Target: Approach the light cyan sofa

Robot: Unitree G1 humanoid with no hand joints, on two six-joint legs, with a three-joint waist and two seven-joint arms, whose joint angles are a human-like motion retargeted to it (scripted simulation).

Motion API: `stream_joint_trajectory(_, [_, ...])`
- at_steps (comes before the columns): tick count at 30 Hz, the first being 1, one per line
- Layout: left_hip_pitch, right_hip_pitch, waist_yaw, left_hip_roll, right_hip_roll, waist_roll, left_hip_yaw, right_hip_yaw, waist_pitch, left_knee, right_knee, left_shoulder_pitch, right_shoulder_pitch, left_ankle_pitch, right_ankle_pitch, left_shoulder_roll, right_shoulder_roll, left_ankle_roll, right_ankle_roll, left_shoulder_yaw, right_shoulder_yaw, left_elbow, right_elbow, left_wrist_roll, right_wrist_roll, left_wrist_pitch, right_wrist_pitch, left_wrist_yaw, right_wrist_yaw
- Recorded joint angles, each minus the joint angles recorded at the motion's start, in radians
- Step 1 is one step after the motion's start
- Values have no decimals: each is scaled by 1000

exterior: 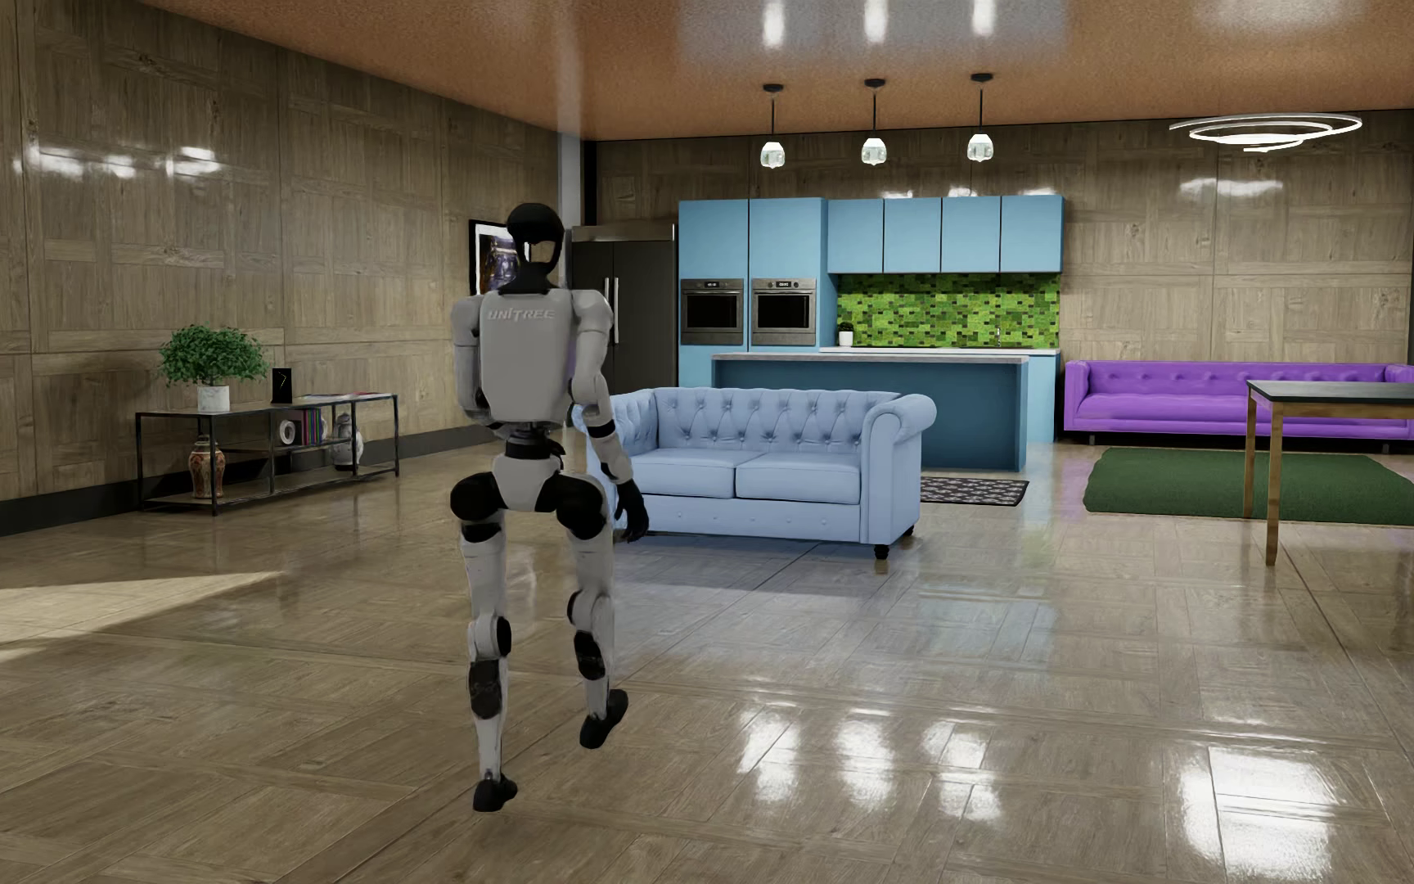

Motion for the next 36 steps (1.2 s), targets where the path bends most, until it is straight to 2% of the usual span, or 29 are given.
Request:
stream_joint_trajectory(2, [53,-4,-2,40,65,19,25,38,3,126,140,57,-13,59,134,43,-2,-19,-144,14,-9,-69,92,-55,-10,26,48,5,51])
stream_joint_trajectory(3, [43,10,-3,71,64,35,36,20,7,263,237,91,-10,159,180,54,6,-31,-175,27,-27,-69,124,-85,-17,44,64,-8,52])
stream_joint_trajectory(4, [-19,5,-4,120,57,52,41,-9,12,481,362,120,-1,284,104,60,23,-62,-209,44,-49,-46,152,-110,-19,74,75,-17,42])
stream_joint_trajectory(5, [-106,25,-4,170,46,70,32,-35,16,721,459,149,7,417,2,58,36,-178,-200,61,-63,-1,180,-123,-21,117,75,-29,44])
stream_joint_trajectory(6, [-200,78,0,213,41,86,12,-56,18,906,496,176,6,525,-77,49,44,-209,-193,81,-72,55,205,-127,-16,172,62,-49,38])
stream_joint_trajectory(7, [-299,148,5,239,41,99,-9,-74,21,1028,491,205,-11,471,-132,40,40,-175,-185,103,-56,115,236,-120,-41,226,57,-56,11])
stream_joint_trajectory(8, [-391,227,14,274,44,106,-9,-82,21,1085,460,241,-41,425,-168,28,24,-141,-176,137,-10,177,268,-120,-99,274,44,-51,-23])
stream_joint_trajectory(9, [-473,302,26,322,51,110,10,-82,19,1081,416,285,-80,418,-194,20,13,-146,-167,173,27,233,285,-123,-145,313,24,-46,-60])
stream_joint_trajectory(10, [-544,372,41,365,61,112,40,-75,16,1027,372,336,-122,420,-217,22,14,-149,-158,203,35,272,284,-127,-144,329,-10,-58,-76])
stream_joint_trajectory(12, [-648,492,73,410,76,113,112,-50,11,786,299,456,-210,415,-267,52,2,-116,-139,225,28,295,239,-112,-67,295,-132,-119,-59])
stream_joint_trajectory(13, [-671,549,88,408,79,114,147,-36,10,594,268,513,-258,410,-294,69,-17,-121,-127,227,47,294,205,-94,-50,261,-179,-153,-67])
stream_joint_trajectory(14, [-670,604,101,382,79,115,164,-25,10,347,241,564,-307,423,-321,80,-40,-122,-115,236,75,293,166,-77,-48,231,-195,-181,-96])
stream_joint_trajectory(16, [-639,726,122,275,67,115,64,-10,12,-143,175,637,-385,432,-340,86,-71,-142,-92,256,110,306,95,-25,-34,207,-176,-233,-143])
stream_joint_trajectory(17, [-650,777,125,240,60,114,48,-22,13,-194,176,653,-407,422,-344,92,-73,-233,-84,258,92,317,67,16,-3,199,-146,-256,-163])
stream_joint_trajectory(18, [-655,830,124,209,50,112,68,-50,15,-141,206,649,-404,474,-330,104,-70,-263,-80,244,50,333,39,76,42,193,-115,-290,-183])
stream_joint_trajectory(19, [-675,866,129,175,30,106,47,-73,18,-24,253,635,-390,519,-285,104,-62,-145,-76,240,6,337,16,125,91,183,-92,-311,-205])
stream_joint_trajectory(20, [-658,879,134,162,7,97,62,-83,20,59,335,625,-376,573,-185,91,-53,-40,-99,257,-20,323,12,153,134,179,-76,-303,-216])
stream_joint_trajectory(21, [-658,843,138,157,-35,85,83,-84,25,163,498,620,-369,513,-75,60,-51,5,-100,291,-25,301,28,155,163,176,-57,-271,-208])
stream_joint_trajectory(22, [-639,770,140,152,-100,67,97,-91,31,246,717,608,-362,421,32,19,-56,8,-87,336,-4,282,54,133,162,179,-41,-212,-176])
stream_joint_trajectory(23, [-594,666,135,141,-159,47,110,-63,36,276,921,580,-357,350,141,-23,-63,2,-75,368,36,273,79,119,128,205,-26,-126,-121])
stream_joint_trajectory(25, [-466,437,106,113,-183,17,110,0,40,238,1164,472,-316,267,29,-72,-72,-13,-147,354,114,285,87,143,3,247,-31,43,-19])
stream_joint_trajectory(26, [-399,334,89,99,-204,10,97,-7,37,199,1197,402,-267,243,27,-95,-69,-20,-127,348,109,292,67,139,-34,240,-44,82,-3])
stream_joint_trajectory(27, [-332,244,70,86,-216,6,77,-21,33,155,1176,328,-212,222,30,-109,-46,-27,-121,337,78,287,44,115,-38,213,-47,85,1])
stream_joint_trajectory(29, [-210,98,35,68,-216,5,37,-62,23,79,996,174,-103,176,7,-112,8,-43,-135,308,-14,261,-9,37,36,105,-45,37,-9])
stream_joint_trajectory(31, [-96,33,10,58,-193,4,4,-119,13,13,619,31,-38,118,22,-72,30,-61,-137,230,-72,188,8,-4,104,18,-31,-18,-21])
stream_joint_trajectory(33, [5,46,-2,59,-115,3,-27,-113,7,-31,111,-82,7,60,62,-22,24,-79,-76,136,-62,106,70,-2,81,-18,5,-19,12])
stream_joint_trajectory(34, [43,36,-3,66,-91,5,-30,-105,6,-22,-3,-117,22,34,4,5,15,-91,-68,99,-43,63,114,3,50,-20,16,-21,38])
stream_joint_trajectory(35, [76,27,-1,79,-79,8,-23,-138,6,26,16,-123,21,33,8,32,2,-110,-73,84,-11,19,172,-4,4,-17,26,-30,73])
stream_joint_trajectory(36, [109,22,-2,103,-63,16,-8,-134,7,79,107,-100,10,65,85,58,-7,-127,-145,89,21,-27,231,-24,-47,-10,30,-37,100])
